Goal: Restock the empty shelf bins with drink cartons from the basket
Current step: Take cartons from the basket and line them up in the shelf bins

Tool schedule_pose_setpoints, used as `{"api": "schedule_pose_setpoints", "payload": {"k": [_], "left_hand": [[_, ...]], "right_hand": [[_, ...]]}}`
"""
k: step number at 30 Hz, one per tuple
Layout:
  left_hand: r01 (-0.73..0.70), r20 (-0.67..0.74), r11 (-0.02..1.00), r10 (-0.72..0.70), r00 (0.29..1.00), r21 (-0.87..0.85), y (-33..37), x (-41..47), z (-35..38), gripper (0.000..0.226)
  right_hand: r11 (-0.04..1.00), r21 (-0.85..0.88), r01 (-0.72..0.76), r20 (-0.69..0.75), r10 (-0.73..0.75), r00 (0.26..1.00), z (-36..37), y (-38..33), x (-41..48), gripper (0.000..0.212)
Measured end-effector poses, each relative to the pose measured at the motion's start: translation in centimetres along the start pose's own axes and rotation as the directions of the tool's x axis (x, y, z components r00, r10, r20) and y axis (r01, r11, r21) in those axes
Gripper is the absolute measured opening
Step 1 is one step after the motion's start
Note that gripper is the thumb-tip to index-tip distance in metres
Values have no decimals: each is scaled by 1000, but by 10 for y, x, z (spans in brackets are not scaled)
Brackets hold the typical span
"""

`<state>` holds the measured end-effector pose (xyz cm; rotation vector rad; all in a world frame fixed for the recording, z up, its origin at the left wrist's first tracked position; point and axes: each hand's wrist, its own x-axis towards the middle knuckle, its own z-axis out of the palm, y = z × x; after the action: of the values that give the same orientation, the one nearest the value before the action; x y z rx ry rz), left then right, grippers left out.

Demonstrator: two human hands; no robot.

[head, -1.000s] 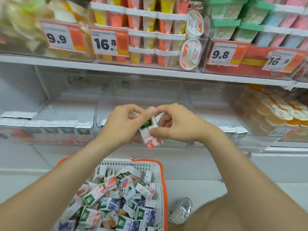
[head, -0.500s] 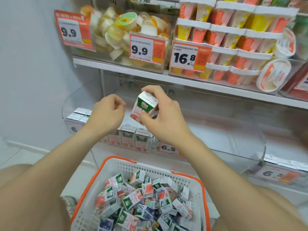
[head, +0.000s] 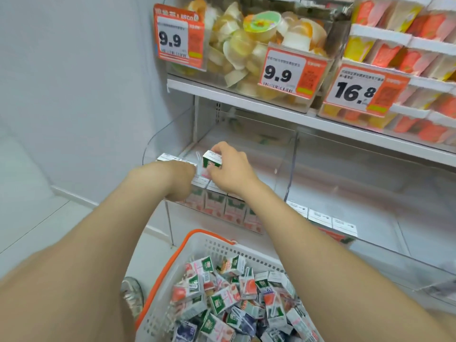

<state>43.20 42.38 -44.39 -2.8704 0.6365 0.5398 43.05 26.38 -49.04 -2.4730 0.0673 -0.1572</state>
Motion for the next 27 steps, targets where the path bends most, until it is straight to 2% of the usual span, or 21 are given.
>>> {"api": "schedule_pose_setpoints", "payload": {"k": [5, 7, 11, 19, 22, 24, 26, 27], "left_hand": [[48, 32, 999, -48, 998, 20, 1, 3, 4, 37], [80, 48, 997, -80, 996, 8, 2, 3, 7, 41], [124, 30, 992, -124, 992, 12, -1, 1, 14, 51], [153, 37, 988, -153, 988, 12, -16, -11, 20, 51], [139, 54, 990, -139, 989, 4, -20, -13, 24, 58], [132, -2, 990, -132, 991, -41, -17, -14, 25, 55], [113, -127, 993, -117, 985, -40, -9, -19, 27, 45], [101, -192, 994, -108, 976, -43, -4, -22, 28, 41]], "right_hand": [[996, -80, -44, 278, 65, 958, 0, -15, 20, 25], [989, -142, -39, 322, 84, 943, 1, -16, 24, 20], [970, -244, -1, 363, 93, 927, 4, -19, 30, 28], [995, 8, -103, 319, 95, 943, 15, -31, 45, 30], [989, 56, -134, 355, 105, 929, 8, -25, 41, 57], [998, 14, -64, 286, 57, 956, 3, -22, 34, 59], [992, -50, 117, 106, -111, 988, 0, -18, 21, 47], [980, -57, 190, -4, -190, 982, -3, -16, 11, 38]]}}
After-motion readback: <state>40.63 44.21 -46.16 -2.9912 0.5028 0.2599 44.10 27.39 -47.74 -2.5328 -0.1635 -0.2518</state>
